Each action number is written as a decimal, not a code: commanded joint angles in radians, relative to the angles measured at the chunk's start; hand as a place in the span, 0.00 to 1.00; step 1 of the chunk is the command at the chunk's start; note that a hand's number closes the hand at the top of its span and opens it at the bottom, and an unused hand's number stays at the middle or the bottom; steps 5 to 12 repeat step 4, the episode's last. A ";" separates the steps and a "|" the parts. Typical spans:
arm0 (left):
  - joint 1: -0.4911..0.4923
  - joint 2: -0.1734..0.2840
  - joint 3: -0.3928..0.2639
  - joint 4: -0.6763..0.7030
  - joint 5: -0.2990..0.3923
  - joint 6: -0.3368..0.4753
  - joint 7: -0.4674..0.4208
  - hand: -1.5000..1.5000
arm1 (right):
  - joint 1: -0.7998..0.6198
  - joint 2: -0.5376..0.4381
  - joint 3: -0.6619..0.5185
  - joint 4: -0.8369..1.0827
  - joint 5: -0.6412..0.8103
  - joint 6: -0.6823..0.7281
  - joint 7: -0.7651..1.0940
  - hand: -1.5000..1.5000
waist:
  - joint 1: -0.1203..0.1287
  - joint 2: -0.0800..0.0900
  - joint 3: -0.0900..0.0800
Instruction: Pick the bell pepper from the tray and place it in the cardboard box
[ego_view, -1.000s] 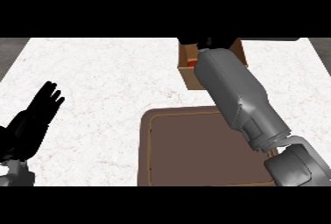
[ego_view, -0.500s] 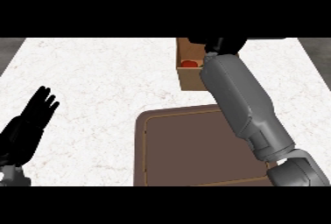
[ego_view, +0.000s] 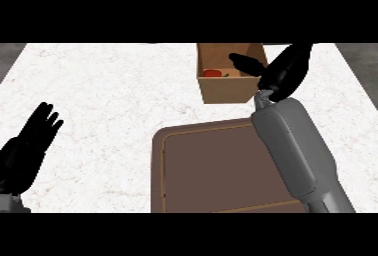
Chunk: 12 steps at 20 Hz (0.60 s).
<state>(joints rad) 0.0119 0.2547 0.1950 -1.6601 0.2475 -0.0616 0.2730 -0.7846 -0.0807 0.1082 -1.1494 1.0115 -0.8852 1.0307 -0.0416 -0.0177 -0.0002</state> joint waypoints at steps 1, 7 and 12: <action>0.018 -0.015 -0.011 -0.029 0.003 -0.008 0.000 0.50 | 0.158 -0.028 0.048 -0.298 0.070 0.152 0.094 0.00 | 0.009 0.003 0.000; -0.036 0.027 0.025 0.028 0.009 -0.030 -0.003 0.50 | 0.287 -0.096 0.044 -0.458 0.033 0.204 0.079 0.00 | 0.016 0.009 0.000; -0.036 0.027 0.025 0.028 0.009 -0.030 -0.003 0.50 | 0.287 -0.096 0.044 -0.458 0.033 0.204 0.079 0.00 | 0.016 0.009 0.000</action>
